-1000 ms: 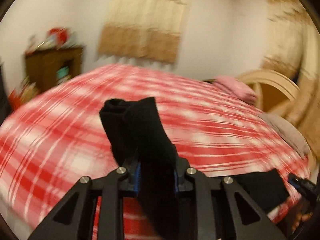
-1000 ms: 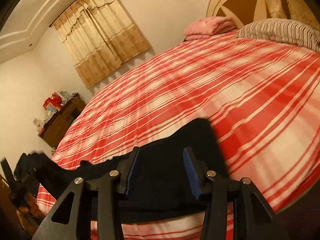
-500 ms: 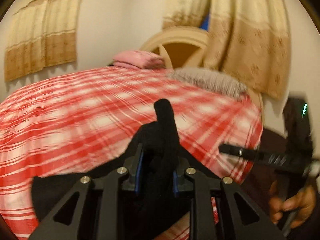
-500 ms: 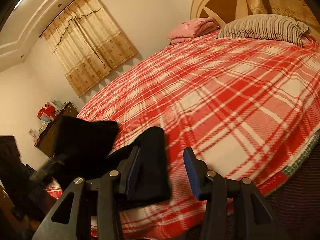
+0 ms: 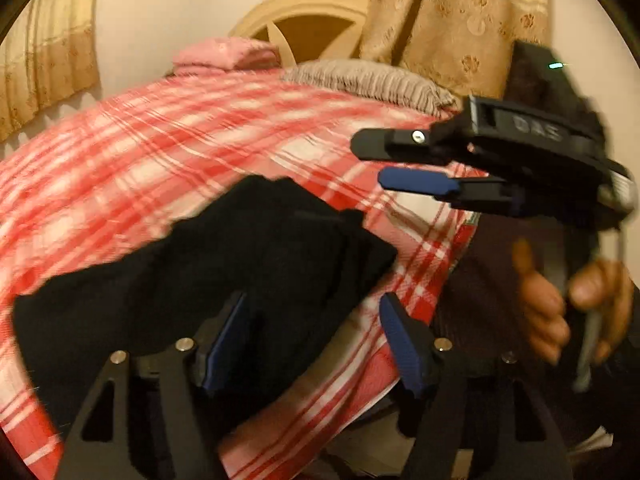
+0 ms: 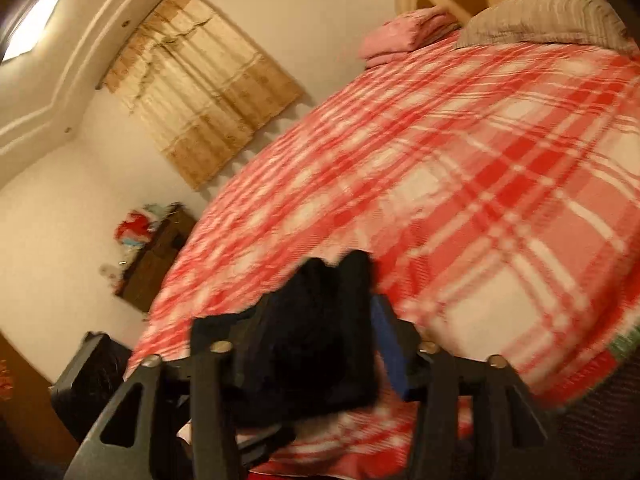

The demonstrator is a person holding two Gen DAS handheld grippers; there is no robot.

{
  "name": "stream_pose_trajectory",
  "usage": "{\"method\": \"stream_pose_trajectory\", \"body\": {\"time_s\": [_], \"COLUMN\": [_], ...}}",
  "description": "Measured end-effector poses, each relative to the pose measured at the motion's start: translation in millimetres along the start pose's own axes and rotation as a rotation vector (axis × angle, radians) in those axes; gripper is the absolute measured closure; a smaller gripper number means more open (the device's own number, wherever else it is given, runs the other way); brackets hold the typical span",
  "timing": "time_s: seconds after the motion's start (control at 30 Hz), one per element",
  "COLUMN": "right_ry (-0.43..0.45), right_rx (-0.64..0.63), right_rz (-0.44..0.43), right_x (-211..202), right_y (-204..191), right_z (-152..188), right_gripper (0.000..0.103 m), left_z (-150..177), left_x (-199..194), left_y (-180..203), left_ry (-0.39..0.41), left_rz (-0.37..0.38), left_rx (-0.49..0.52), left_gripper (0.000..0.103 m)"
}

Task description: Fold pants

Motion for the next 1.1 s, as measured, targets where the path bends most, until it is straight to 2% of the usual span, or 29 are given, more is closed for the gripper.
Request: {"method": "stream_pose_trajectory", "body": {"time_s": [0.07, 0.17, 0.23, 0.27, 0.37, 0.43, 0.47, 0.5, 0.57, 0.73, 0.87, 0.97, 1.1], "right_ry": [-0.025, -0.08, -0.138, -0.161, -0.189, -0.199, -0.22, -0.219, -0.189, -0.056, -0.115, -0.08, -0.084], "right_rx": [-0.016, -0.038, -0.077, -0.085, -0.207, -0.278, -0.298, -0.305, -0.333, -0.37, -0.338, -0.321, -0.289], "right_rz": [-0.005, 0.0, 0.016, 0.039, 0.2, 0.318, 0.327, 0.317, 0.344, 0.445, 0.441, 0.404, 0.392], "right_x": [14, 42, 68, 76, 93, 96, 96, 93, 84, 58, 74, 71, 76], "right_y": [-5, -8, -12, -12, -25, -36, -39, -39, -43, -46, -27, -27, -24], "right_z": [-9, -16, -16, -13, -1, 7, 12, 15, 19, 23, 15, 7, 5], "right_gripper": [0.036, 0.036, 0.036, 0.036, 0.038, 0.058, 0.075, 0.08, 0.082, 0.083, 0.083, 0.08, 0.079], "left_z": [15, 40, 60, 71, 89, 101, 103, 106, 112, 115, 118, 123, 129], "left_x": [-28, -59, -84, -94, -110, -118, -116, -115, -112, -95, -71, -53, -36], "left_y": [-25, -67, -101, -118, -154, -175, -182, -188, -194, -188, -179, -170, -151], "left_ry": [0.044, 0.086, 0.114, 0.124, 0.139, 0.148, 0.15, 0.15, 0.146, 0.099, 0.034, -0.015, -0.07], "left_rz": [-0.06, -0.104, -0.162, -0.202, -0.266, -0.269, -0.272, -0.275, -0.271, -0.271, -0.269, -0.225, -0.199], "left_rx": [-0.044, -0.138, -0.237, -0.288, -0.4, -0.481, -0.507, -0.532, -0.566, -0.548, -0.5, -0.49, -0.449], "left_gripper": [0.027, 0.027, 0.019, 0.017, 0.014, 0.014, 0.014, 0.014, 0.014, 0.014, 0.014, 0.014, 0.014]}}
Point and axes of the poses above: each gripper's, at about its wrist camera, not at the fingertips, and x roughly the way its jaws point, y to its right, z to its underside, the point moved 3 cm from there along x, roughly the way its jaws point, and after that the axes turned 14 degrees about -y, right-handed, at the moved point
